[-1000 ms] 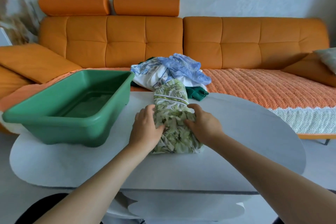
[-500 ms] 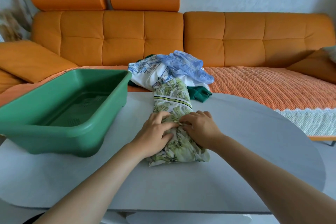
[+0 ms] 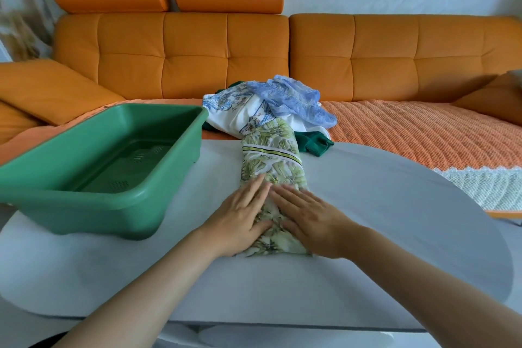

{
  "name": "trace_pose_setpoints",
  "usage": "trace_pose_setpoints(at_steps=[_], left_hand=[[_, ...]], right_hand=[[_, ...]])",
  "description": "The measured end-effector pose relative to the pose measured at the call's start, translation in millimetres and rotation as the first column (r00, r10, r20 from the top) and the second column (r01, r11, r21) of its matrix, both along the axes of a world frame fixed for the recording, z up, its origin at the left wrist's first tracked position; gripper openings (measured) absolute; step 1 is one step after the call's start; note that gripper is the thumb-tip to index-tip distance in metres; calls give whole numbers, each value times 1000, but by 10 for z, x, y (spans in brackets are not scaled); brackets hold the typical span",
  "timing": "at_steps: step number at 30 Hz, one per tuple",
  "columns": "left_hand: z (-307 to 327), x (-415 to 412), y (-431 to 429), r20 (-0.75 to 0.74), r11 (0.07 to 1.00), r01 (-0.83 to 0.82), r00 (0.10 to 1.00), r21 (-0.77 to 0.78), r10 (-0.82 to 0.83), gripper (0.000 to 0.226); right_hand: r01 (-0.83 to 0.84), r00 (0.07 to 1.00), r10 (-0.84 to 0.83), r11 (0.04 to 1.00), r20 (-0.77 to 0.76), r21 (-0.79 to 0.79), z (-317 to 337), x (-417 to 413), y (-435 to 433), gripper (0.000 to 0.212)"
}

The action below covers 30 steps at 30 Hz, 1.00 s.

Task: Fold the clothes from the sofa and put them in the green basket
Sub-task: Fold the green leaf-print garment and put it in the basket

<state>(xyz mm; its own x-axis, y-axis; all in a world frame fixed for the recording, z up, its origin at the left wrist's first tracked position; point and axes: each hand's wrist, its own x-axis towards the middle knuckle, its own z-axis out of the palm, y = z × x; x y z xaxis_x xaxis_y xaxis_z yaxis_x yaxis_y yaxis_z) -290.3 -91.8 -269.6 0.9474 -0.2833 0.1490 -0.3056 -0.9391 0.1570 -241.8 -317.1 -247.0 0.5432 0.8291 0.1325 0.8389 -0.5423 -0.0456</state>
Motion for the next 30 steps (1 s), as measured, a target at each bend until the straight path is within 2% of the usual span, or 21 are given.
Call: trace_pose_setpoints(at_steps=[2,4,5,8,9,11,13,15,17,20,22,26,28,30], left_hand=[[-7,-38,88,-51,998,-52,997,26,53,78],[32,-92,132,-81,991,-128,989,-26,125,79],[69,-123,139,-40,990,-131,991,-55,129,77],[213,-248,87,233,995,82,970,-57,-67,62],[240,-291,61,257,987,153,957,-52,-134,60],[238,-359,4,149,983,183,972,-7,-180,79],[152,-380,-27,4,986,130,991,105,-131,101],[92,-348,-21,-89,993,88,993,84,-80,94],[87,-317,-12,-99,996,84,991,-7,-85,76],[142,-286,0,-77,990,81,993,-114,-90,52],[247,-263,0,-111,981,26,993,-191,-48,39],[418,-212,53,-183,926,-110,982,-362,46,26],[508,-210,80,-264,858,-145,964,-492,12,23],[584,-179,76,-298,780,-159,954,-605,-37,15]], right_hand=[[65,996,-72,992,-54,-112,-35,40,-100,59],[90,993,-98,988,-60,-124,-48,75,-139,58],[96,993,-103,988,-54,-118,-53,75,-138,58],[102,995,-101,993,18,-59,-54,50,-137,57],[89,994,-87,996,63,-24,-34,30,-142,57],[46,998,-48,998,50,50,30,-15,-156,65],[28,998,-26,999,-61,22,58,-70,-180,89],[13,997,-17,998,-70,-59,31,-103,-193,103],[33,997,-35,999,-63,-38,36,-106,-199,94],[37,999,-37,999,1,-18,112,-92,-197,63],[70,997,-70,997,-16,-26,172,-77,-190,47],[152,961,-131,986,-242,74,330,-34,-192,20],[257,906,-200,960,-373,110,443,-3,-219,31],[362,829,-250,921,-501,140,499,43,-211,33]])
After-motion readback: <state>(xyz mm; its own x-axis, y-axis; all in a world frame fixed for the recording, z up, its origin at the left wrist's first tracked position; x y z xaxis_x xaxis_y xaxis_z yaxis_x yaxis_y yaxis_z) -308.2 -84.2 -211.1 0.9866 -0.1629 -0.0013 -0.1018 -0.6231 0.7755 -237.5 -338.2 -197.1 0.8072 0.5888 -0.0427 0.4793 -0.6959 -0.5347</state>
